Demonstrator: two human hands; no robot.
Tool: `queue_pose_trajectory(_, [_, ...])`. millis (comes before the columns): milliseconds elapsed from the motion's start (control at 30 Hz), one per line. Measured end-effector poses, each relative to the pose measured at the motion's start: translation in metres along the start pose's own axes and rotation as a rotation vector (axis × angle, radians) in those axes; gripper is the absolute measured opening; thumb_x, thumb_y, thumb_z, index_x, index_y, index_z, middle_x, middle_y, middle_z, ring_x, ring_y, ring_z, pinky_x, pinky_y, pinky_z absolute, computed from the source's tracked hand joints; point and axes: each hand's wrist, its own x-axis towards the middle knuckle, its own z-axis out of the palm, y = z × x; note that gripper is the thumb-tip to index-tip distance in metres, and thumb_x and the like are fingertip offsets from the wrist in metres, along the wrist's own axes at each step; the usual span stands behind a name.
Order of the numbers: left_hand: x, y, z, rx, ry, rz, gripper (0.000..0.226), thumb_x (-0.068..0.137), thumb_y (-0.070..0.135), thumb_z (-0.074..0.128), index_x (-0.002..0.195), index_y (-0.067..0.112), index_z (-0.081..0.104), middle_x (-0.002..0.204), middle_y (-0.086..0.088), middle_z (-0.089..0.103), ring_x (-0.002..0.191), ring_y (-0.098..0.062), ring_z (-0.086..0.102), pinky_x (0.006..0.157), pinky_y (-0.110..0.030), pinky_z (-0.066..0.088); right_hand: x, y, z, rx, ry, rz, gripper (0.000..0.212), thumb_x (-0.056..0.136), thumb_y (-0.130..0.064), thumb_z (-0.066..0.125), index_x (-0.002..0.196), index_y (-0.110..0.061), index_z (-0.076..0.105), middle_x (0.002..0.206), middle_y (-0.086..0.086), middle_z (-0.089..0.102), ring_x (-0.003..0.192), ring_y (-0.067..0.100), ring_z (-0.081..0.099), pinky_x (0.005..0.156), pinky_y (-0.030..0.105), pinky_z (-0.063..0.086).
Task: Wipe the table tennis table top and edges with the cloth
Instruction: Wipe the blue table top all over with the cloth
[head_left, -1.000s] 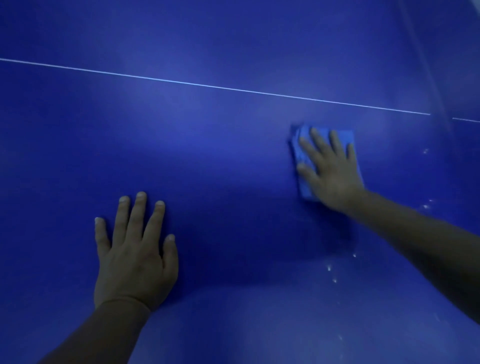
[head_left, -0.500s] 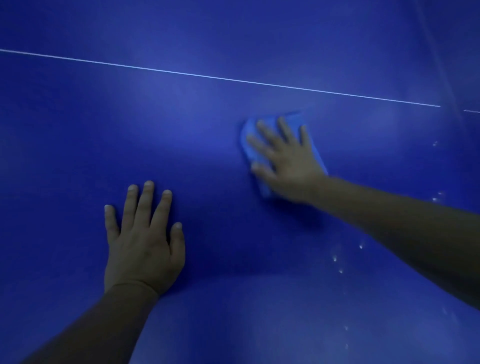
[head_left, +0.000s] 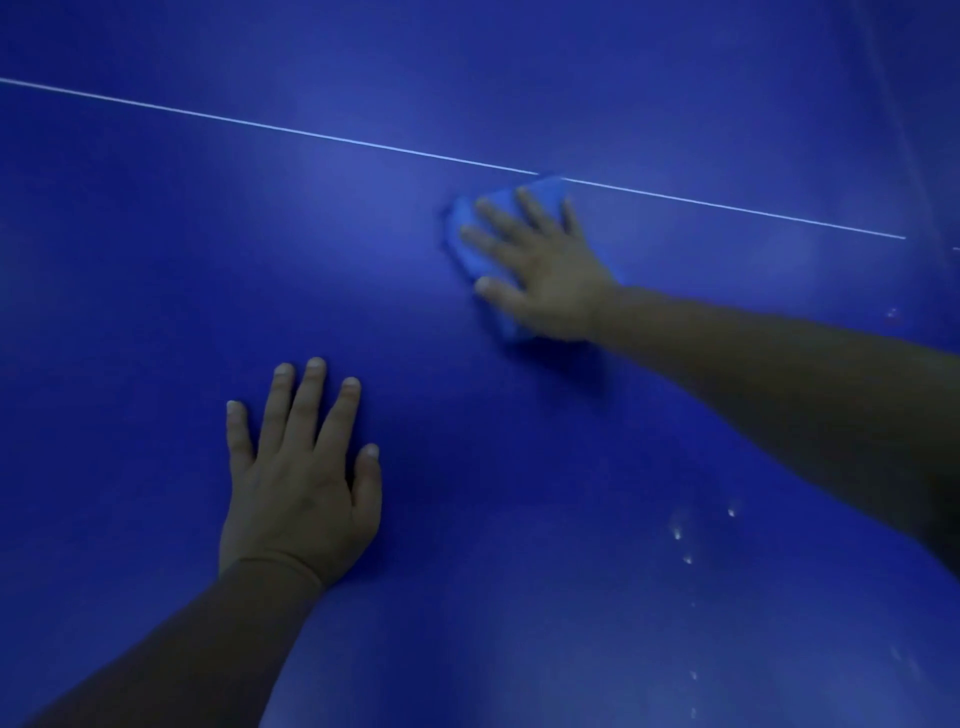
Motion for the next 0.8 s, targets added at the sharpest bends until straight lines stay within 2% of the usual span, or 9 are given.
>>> queue_pose_trajectory(67, [0.0, 0.0, 0.0, -0.01, 0.011, 0.001, 0.067, 0.094, 0.045, 0.032, 0.152, 0.012, 0.041, 0.164, -0.011, 0.027, 0.155, -0.029, 0.012, 0.122, -0.061, 0.003, -0.041, -0.024, 0.013, -0.046, 0.004, -0.376, 0.067, 0.097, -0.065, 0.026, 0.155, -0.033, 0.035, 0.165, -0.002, 0.028, 0.153, 0.038, 0.016, 0.117, 0.068, 0.007])
queue_pose_trajectory(133, [0.0, 0.0, 0.0, -0.012, 0.016, 0.003, 0.067, 0.094, 0.045, 0.032, 0.152, 0.012, 0.042, 0.164, -0.012, 0.028, 0.155, -0.03, 0.013, 0.122, -0.061, 0.003, -0.081, -0.006, 0.018, -0.048, -0.002, -0.527, 0.062, 0.099, -0.062, 0.031, 0.154, -0.032, 0.037, 0.163, 0.0, 0.032, 0.153, 0.037, 0.02, 0.117, 0.065, 0.007])
queue_pose_trajectory(167, [0.0, 0.0, 0.001, -0.007, 0.012, 0.008, 0.067, 0.094, 0.045, 0.032, 0.152, 0.012, 0.042, 0.163, -0.012, 0.028, 0.155, -0.03, 0.013, 0.122, -0.061, 0.003, -0.091, 0.015, 0.018, -0.037, 0.015, -0.443, 0.064, 0.099, -0.064, 0.03, 0.154, -0.032, 0.035, 0.163, -0.001, 0.031, 0.152, 0.036, 0.021, 0.117, 0.066, 0.009])
queue_pose_trajectory(233, [0.0, -0.001, 0.001, 0.0, 0.012, 0.011, 0.067, 0.094, 0.045, 0.032, 0.152, 0.011, 0.041, 0.163, -0.013, 0.027, 0.154, -0.031, 0.013, 0.122, -0.061, 0.004, -0.101, 0.063, 0.016, -0.005, 0.055, -0.024, 0.071, 0.094, -0.071, 0.024, 0.156, -0.036, 0.024, 0.165, -0.004, 0.024, 0.153, 0.034, 0.018, 0.115, 0.07, 0.013])
queue_pose_trajectory(333, [0.0, 0.0, 0.001, 0.002, 0.006, 0.013, 0.067, 0.094, 0.045, 0.032, 0.152, 0.011, 0.04, 0.164, -0.013, 0.027, 0.154, -0.031, 0.013, 0.122, -0.062, 0.004, -0.119, 0.103, 0.011, 0.105, 0.01, 0.499, 0.08, 0.087, -0.073, 0.014, 0.159, -0.038, 0.02, 0.168, -0.01, 0.013, 0.156, 0.025, 0.005, 0.12, 0.063, 0.005])
queue_pose_trajectory(433, [0.001, -0.001, 0.0, 0.001, -0.005, 0.01, 0.069, 0.094, 0.046, 0.03, 0.153, 0.012, 0.039, 0.164, -0.012, 0.026, 0.154, -0.031, 0.012, 0.121, -0.061, 0.001, -0.158, 0.074, 0.02, 0.082, 0.028, 0.482, 0.076, 0.091, -0.071, 0.018, 0.158, -0.036, 0.024, 0.168, -0.008, 0.016, 0.155, 0.028, 0.008, 0.119, 0.065, 0.009])
queue_pose_trajectory(567, [0.0, 0.0, -0.001, 0.004, -0.017, 0.013, 0.071, 0.094, 0.048, 0.028, 0.153, 0.012, 0.039, 0.164, -0.012, 0.025, 0.155, -0.03, 0.01, 0.121, -0.062, 0.001, -0.263, 0.0, 0.041, 0.02, 0.051, 0.19, 0.066, 0.1, -0.065, 0.022, 0.156, -0.031, 0.029, 0.166, -0.001, 0.023, 0.154, 0.034, 0.016, 0.115, 0.069, 0.017])
queue_pose_trajectory(667, [0.0, 0.001, -0.002, 0.01, -0.03, 0.006, 0.073, 0.093, 0.05, 0.024, 0.155, 0.014, 0.035, 0.166, -0.01, 0.021, 0.155, -0.028, 0.006, 0.122, -0.06, -0.002, -0.28, 0.003, 0.038, 0.005, 0.015, -0.005, 0.063, 0.101, -0.064, 0.024, 0.154, -0.032, 0.032, 0.163, 0.002, 0.031, 0.152, 0.036, 0.022, 0.115, 0.068, 0.019])
queue_pose_trajectory(800, [0.0, 0.003, -0.004, 0.023, -0.038, -0.005, 0.072, 0.092, 0.049, 0.024, 0.156, 0.015, 0.033, 0.167, -0.01, 0.019, 0.155, -0.029, 0.006, 0.122, -0.06, -0.001, -0.212, 0.043, 0.029, 0.071, 0.054, 0.469, 0.075, 0.093, -0.074, 0.015, 0.157, -0.037, 0.027, 0.167, -0.006, 0.021, 0.154, 0.032, 0.014, 0.116, 0.069, 0.014])
